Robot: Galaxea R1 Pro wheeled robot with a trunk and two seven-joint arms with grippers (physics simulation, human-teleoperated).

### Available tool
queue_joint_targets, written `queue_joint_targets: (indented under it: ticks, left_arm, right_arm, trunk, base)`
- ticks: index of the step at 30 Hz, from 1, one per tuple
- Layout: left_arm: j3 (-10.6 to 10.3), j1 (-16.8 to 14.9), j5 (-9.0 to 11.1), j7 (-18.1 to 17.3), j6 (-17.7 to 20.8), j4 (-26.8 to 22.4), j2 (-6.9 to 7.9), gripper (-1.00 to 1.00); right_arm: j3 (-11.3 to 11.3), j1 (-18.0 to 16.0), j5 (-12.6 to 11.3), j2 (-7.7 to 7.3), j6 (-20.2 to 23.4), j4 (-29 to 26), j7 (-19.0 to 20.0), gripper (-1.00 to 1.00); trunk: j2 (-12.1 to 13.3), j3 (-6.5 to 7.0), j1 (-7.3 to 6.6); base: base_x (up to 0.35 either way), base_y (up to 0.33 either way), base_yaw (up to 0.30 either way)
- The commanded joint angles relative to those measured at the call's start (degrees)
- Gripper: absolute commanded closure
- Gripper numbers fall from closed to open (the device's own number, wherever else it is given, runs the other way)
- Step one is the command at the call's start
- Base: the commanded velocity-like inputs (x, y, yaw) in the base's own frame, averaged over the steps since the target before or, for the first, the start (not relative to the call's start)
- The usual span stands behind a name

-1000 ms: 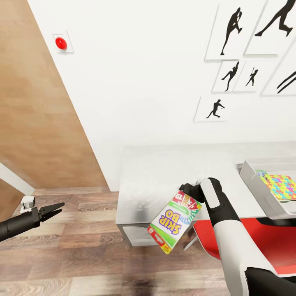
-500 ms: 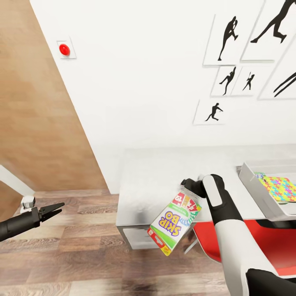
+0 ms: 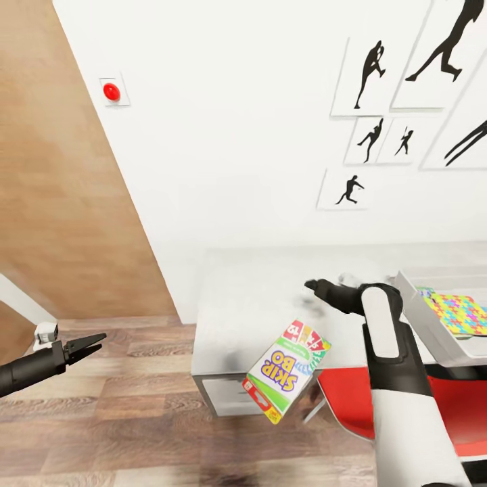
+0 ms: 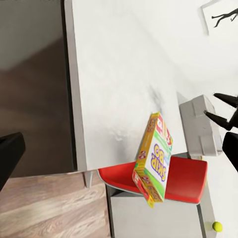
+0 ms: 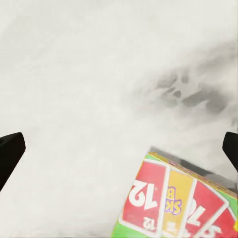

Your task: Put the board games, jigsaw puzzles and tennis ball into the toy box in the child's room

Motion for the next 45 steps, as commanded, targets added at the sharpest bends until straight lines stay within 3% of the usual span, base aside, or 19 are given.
queue_joint_targets:
  ticks: [1,4,7,8,10,11,13,16,20,26,30,33,39,45]
  left_arm:
    - [0.02,-0.05,-0.01,-0.15,0.24,0.01,-0.01,-1.00]
    - [0.01,-0.03,0.01,-0.15,0.25,0.01,-0.03,-1.00]
    - [0.01,-0.03,0.00,-0.17,0.24,0.01,-0.04,-1.00]
    - [0.01,-0.02,0.01,-0.18,0.22,0.01,-0.04,-1.00]
    - [0.01,-0.03,0.03,-0.22,0.24,0.01,-0.04,-1.00]
    - [0.01,-0.03,0.02,-0.22,0.24,0.01,-0.04,-1.00]
    - [0.01,-0.02,-0.01,-0.22,0.24,0.01,-0.04,-1.00]
    - [0.01,-0.02,0.05,-0.32,0.22,-0.03,-0.04,-1.00]
    - [0.01,-0.04,0.07,-0.39,0.18,-0.07,-0.04,-1.00]
    - [-0.07,0.00,0.19,-0.51,0.24,-0.08,-0.04,-1.00]
    - [-0.18,-0.01,0.30,-1.03,0.30,-0.08,-0.04,-1.00]
    - [-0.28,0.03,0.26,-3.50,0.33,-0.08,-0.04,-1.00]
    - [-0.39,0.04,-0.28,-7.69,0.34,-0.08,-0.08,-1.00]
    - [-0.58,0.04,-0.28,-8.72,0.42,-0.08,-0.17,-1.00]
  right_arm:
    - [-0.25,1.56,-3.37,-0.12,0.44,-2.20,-0.60,-1.00]
    - [-0.56,5.85,-9.38,-0.33,0.62,-5.45,-0.60,-1.00]
    - [-0.58,13.94,-16.64,-0.34,0.62,-7.33,0.68,-1.00]
    - [-0.56,15.26,-17.35,-0.34,0.62,-7.46,1.45,-1.00]
    - [-0.66,20.30,-18.99,-0.36,0.54,-7.78,7.31,-1.00]
    - [-0.69,21.55,-19.18,-0.37,0.45,-7.82,9.49,-1.00]
    - [-0.79,26.21,-19.39,-0.45,-0.02,-7.99,19.38,-1.00]
    - [-0.92,29.26,-19.46,-1.36,-0.28,-8.11,30.03,-1.00]
    - [-0.62,30.47,-19.48,-3.12,-0.56,-8.06,36.31,-1.00]
    - [-0.42,30.94,-19.20,-3.89,-1.41,-7.95,38.47,-1.00]
    - [-0.61,31.04,-16.37,-4.05,-1.52,-7.79,38.85,-1.00]
    - [-0.47,31.09,-14.64,-4.03,-1.58,-7.78,39.02,-1.00]
    - [-0.61,31.07,-14.02,-4.02,-1.63,-7.74,39.07,-1.00]
    - [-0.58,31.10,-13.94,-3.97,-1.67,-7.73,39.08,-1.00]
  trunk:
    - [-0.10,-0.01,0.04]
    - [-0.10,0.26,0.04]
    - [-0.10,0.53,0.04]
    - [-0.10,0.62,0.04]
    - [-0.10,0.80,0.04]
    - [-0.10,0.89,0.04]
    - [-0.10,1.07,0.04]
    - [-0.10,1.33,0.04]
    - [-0.10,1.68,0.04]
    - [-0.10,2.21,0.04]
    - [-0.10,2.53,0.04]
    - [-0.10,2.63,0.04]
    - [-0.10,2.68,0.04]
    - [-0.10,2.86,0.04]
  base:
    - [0.000,0.000,0.000]
    - [0.000,0.000,0.000]
    - [-0.002,0.000,-0.010]
    - [-0.015,0.000,-0.036]
    - [-0.066,0.000,-0.059]
    - [-0.097,0.000,-0.069]
    - [-0.118,0.000,-0.085]
    - [-0.076,0.000,-0.070]
    - [-0.023,0.000,-0.023]
    - [-0.005,0.000,-0.005]
    - [0.000,0.000,0.000]
    - [0.000,0.000,0.000]
    - [0.000,0.000,0.000]
    - [0.000,0.000,0.000]
